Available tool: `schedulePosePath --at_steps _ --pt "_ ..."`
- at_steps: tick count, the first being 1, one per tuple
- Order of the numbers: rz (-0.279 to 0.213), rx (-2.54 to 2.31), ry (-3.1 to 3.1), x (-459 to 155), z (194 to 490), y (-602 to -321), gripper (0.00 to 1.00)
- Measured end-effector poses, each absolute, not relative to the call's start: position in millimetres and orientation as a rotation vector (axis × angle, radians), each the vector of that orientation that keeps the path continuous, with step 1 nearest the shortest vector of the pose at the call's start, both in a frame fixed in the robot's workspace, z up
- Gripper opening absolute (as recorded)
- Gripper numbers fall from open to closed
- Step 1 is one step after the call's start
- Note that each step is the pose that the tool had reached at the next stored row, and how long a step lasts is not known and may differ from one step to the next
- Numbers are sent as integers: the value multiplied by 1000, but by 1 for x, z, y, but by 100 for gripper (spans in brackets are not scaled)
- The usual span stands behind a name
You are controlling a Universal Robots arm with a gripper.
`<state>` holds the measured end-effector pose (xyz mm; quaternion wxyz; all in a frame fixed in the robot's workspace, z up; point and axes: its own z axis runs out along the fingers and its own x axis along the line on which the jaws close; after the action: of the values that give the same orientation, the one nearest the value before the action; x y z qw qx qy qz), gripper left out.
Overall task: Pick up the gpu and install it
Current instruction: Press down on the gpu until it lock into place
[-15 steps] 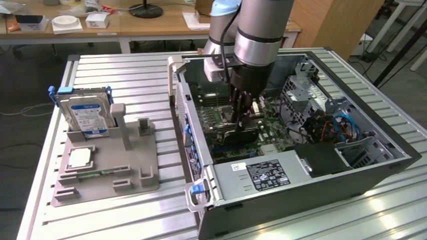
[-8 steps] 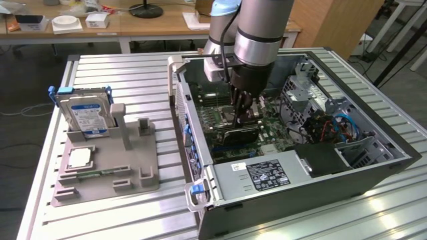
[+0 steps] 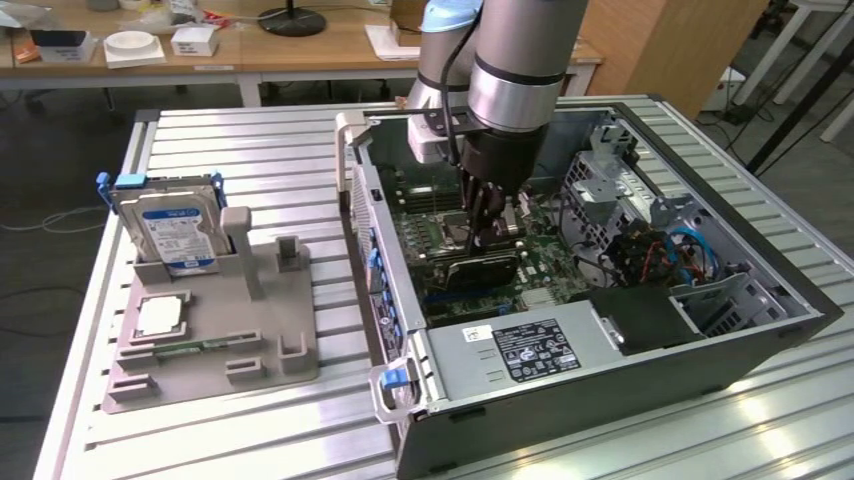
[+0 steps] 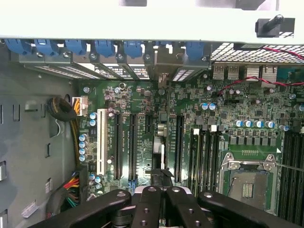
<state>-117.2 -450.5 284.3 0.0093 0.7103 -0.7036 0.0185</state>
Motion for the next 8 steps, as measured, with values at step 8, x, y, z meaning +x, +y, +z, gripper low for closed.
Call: schedulePosePath --at_steps 8 --pt "58 2218 -2198 -117 284 -450 11"
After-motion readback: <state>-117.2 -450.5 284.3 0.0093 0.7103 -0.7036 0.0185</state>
